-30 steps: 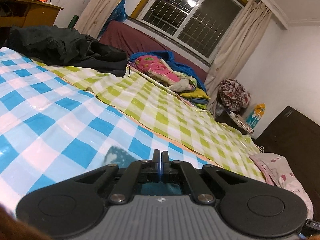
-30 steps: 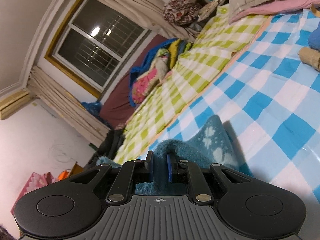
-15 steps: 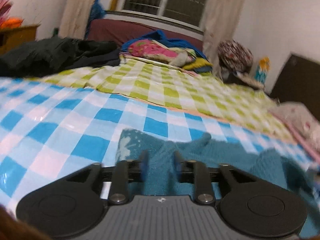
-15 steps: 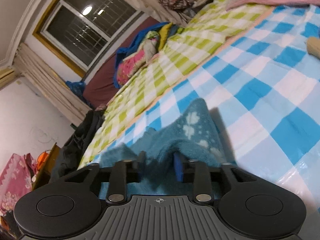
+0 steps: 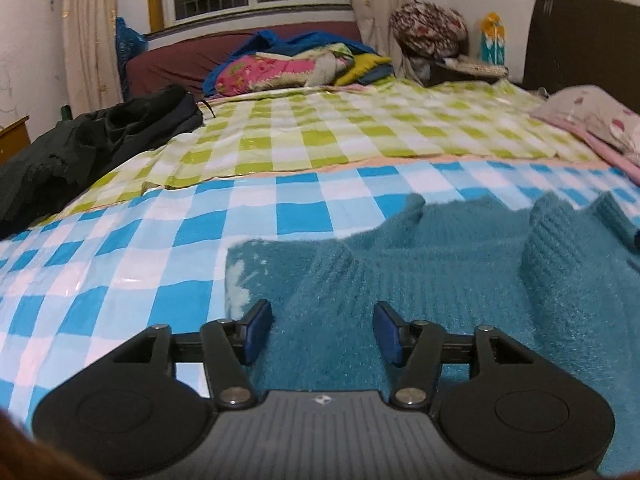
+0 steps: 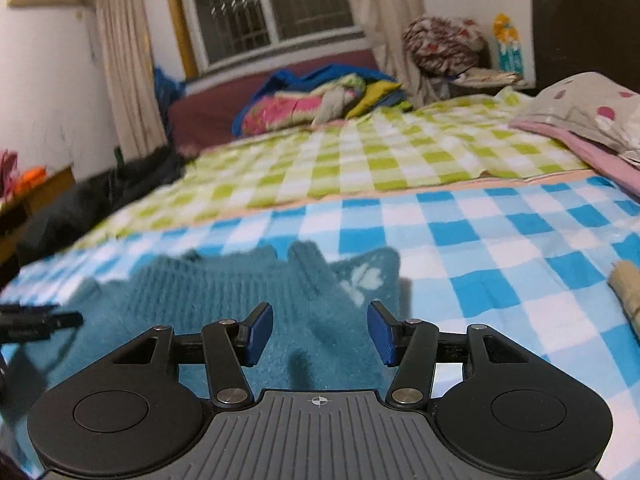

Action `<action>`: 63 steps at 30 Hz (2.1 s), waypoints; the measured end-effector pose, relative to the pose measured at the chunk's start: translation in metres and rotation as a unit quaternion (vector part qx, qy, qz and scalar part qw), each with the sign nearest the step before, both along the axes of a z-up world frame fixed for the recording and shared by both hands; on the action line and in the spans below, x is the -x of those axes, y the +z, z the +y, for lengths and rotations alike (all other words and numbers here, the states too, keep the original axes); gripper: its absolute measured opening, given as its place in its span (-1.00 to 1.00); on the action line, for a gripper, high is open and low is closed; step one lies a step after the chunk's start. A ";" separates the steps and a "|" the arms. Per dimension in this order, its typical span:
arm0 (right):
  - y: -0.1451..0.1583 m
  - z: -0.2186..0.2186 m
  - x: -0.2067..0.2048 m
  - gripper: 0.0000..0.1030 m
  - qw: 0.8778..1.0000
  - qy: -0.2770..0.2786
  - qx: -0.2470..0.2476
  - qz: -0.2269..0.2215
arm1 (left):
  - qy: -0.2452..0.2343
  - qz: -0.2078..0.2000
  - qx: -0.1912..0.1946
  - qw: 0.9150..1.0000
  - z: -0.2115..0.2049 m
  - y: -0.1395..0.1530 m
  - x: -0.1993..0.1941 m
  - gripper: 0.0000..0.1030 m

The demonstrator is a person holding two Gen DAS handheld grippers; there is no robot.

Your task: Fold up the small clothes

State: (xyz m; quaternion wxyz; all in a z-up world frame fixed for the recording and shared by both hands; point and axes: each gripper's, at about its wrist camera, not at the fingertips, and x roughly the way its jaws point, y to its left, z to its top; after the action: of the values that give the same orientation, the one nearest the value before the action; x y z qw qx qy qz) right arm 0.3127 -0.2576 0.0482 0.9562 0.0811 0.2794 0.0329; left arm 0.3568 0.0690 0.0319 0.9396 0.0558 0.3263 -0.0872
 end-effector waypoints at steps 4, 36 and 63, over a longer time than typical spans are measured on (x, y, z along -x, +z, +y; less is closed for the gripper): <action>-0.002 0.004 -0.018 0.00 0.999 0.023 0.015 0.017 | -0.010 0.012 -0.007 1.000 0.000 0.001 -0.005 0.31; 0.028 -0.017 -0.034 -0.81 0.996 -0.050 -0.066 -0.043 | 0.076 -0.070 0.050 0.993 0.033 0.029 -0.011 -0.66; -0.008 -0.019 -0.037 -0.46 0.998 -0.067 -0.022 -0.005 | 0.116 -0.048 0.002 0.992 0.021 0.005 -0.010 -0.42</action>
State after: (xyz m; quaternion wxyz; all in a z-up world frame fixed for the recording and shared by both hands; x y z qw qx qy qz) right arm 0.3494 -0.2764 0.0405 0.9555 0.1202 0.2683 -0.0245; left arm 0.3666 0.0904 0.0372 0.9581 0.0198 0.2847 0.0250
